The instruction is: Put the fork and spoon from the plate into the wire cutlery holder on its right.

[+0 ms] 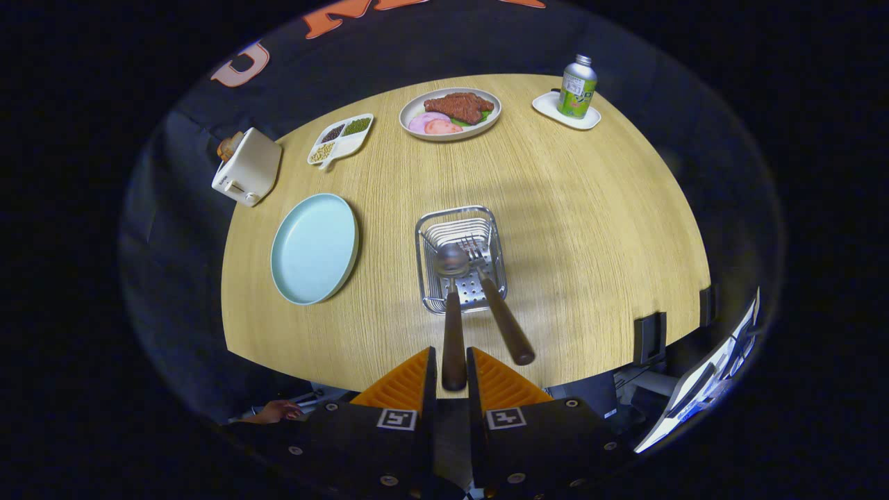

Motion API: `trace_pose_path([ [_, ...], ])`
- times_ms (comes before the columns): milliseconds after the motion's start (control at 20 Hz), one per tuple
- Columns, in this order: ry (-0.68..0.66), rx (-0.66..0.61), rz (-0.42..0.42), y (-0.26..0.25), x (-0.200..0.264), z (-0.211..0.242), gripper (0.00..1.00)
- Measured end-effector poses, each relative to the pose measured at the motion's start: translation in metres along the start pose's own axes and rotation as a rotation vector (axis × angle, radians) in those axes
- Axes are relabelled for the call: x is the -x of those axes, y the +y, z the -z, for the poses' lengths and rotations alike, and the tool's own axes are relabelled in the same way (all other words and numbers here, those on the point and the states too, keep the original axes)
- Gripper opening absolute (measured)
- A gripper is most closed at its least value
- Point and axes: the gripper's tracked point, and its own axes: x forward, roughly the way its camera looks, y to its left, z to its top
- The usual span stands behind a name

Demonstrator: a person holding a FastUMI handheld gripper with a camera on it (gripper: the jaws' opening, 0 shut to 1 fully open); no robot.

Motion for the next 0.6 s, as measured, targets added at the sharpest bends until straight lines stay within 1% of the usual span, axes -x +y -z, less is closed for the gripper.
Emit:
trace_pose_path([
  [150, -0.056, -0.005, -0.013, 0.003, 0.010, -0.017, 0.33],
  [350, -0.113, -0.031, -0.035, 0.007, 0.022, -0.032, 0.45],
  [450, -0.145, -0.042, -0.039, 0.007, 0.026, -0.039, 0.49],
  [600, -0.210, -0.068, -0.068, 0.013, 0.033, -0.055, 0.55],
])
